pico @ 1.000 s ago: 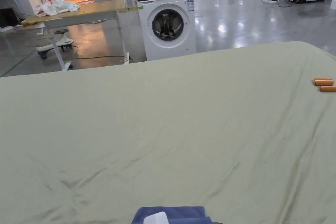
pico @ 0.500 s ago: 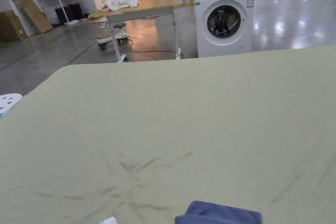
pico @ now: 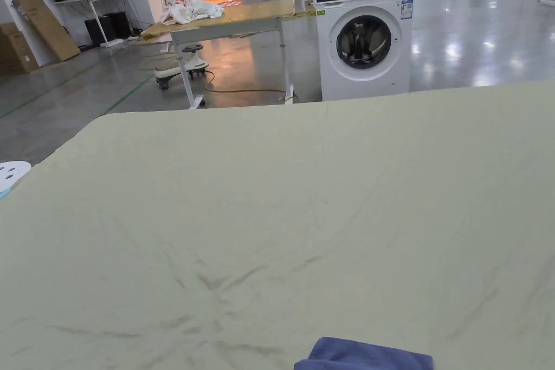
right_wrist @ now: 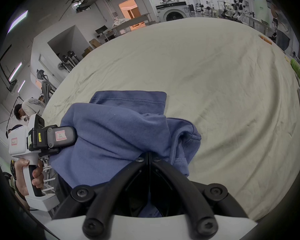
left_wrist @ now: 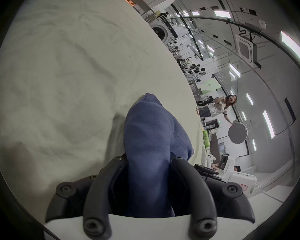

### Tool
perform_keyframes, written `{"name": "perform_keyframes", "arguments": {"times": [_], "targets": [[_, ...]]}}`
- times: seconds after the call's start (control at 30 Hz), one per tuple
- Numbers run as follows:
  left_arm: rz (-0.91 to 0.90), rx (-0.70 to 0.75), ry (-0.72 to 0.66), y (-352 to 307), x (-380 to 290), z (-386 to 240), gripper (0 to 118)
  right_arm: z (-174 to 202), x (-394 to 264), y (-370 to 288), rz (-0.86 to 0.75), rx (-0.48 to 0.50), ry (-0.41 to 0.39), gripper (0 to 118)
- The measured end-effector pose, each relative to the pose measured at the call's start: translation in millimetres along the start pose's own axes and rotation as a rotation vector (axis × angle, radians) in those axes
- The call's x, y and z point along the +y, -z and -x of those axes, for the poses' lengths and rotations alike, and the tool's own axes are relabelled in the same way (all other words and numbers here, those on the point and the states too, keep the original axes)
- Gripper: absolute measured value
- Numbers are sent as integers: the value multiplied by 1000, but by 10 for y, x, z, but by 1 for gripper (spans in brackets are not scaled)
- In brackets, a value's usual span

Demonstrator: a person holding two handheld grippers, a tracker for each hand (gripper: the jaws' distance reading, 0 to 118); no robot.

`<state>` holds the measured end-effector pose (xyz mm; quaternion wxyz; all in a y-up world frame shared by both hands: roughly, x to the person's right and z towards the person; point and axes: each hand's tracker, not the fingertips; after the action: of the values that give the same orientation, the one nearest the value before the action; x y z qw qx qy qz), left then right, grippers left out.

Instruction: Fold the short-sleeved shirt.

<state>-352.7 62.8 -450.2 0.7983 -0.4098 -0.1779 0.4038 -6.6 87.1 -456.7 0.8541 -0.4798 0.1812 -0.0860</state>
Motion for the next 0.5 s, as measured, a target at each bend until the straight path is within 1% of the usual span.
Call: {"name": "perform_keyframes", "arguments": {"times": [0.07,0.1,0.13,0.17,0.2,0.23,0.33,0.37,0.4,0.43,0.5], "targets": [[-4,4,10,-16,17,-37,30,-8,-5,-65,-21,12,16,0],[-27,-5,16,-75,29,-48,28,-31,-1,-146,-41,53,92,0],[-63,-51,7,-146,65,-56,28,-69,-10,-262,-94,121,191,0],[-74,-109,-21,-244,122,-41,27,-106,-30,-380,-162,225,272,0],[-112,-152,-49,-380,195,-26,27,-124,-38,-485,-205,304,308,0],[-127,-149,-31,-533,300,-18,27,-111,-23,-604,-231,322,300,0],[-235,-18,74,-1233,771,145,27,-56,-11,-895,-293,205,119,0],[-270,29,89,-1470,921,233,27,-50,-24,-926,-284,179,81,0],[-319,86,92,-1712,1065,341,27,-68,-50,-955,-277,168,66,0],[-346,146,90,-1979,1219,404,27,-95,-86,-972,-269,169,70,0],[-377,237,98,-2318,1496,706,27,-159,-153,-946,-244,178,104,0]]}}
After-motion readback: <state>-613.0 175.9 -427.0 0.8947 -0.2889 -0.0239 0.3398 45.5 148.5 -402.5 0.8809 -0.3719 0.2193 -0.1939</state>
